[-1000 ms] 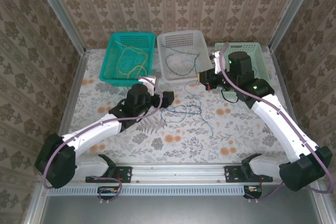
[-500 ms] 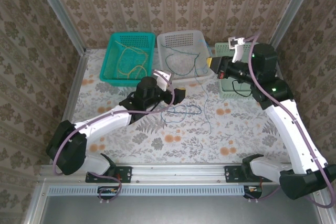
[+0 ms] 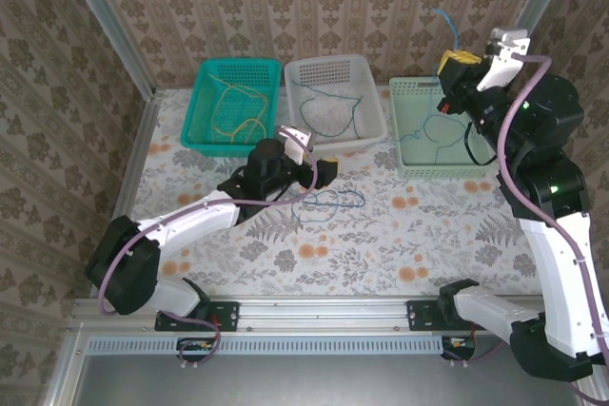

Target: Untangle the cables

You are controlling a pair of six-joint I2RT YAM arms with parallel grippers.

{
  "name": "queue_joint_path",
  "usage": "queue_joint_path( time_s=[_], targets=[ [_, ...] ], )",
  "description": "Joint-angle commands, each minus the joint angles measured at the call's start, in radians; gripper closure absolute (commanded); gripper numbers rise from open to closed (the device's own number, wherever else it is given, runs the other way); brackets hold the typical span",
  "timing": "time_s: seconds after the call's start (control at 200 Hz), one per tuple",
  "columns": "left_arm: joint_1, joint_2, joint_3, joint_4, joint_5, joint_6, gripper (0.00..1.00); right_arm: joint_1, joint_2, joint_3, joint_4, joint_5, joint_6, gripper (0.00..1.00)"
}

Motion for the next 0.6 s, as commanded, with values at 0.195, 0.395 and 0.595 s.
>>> queue_joint_path(
  time_s=[0.195,0.395,0.595],
  targets=[
    [-0.003,-0.023,-0.03,0.025,-0.032,-0.007,0.13,-0.005,0.016,-0.132,0.361,0.297,-0.282,1.0],
    [-0.004,-0.017,-0.035,0.031,-0.029,-0.014,0.13,-0.015,0.103,-0.207,0.554,0.313,-0.339,1.0],
    [-0.001,-0.06,-0.059,0.007,-0.065,-0.001,0.12,-0.042,0.111,-0.158,0.625,0.337,-0.269,1.0]
  ],
)
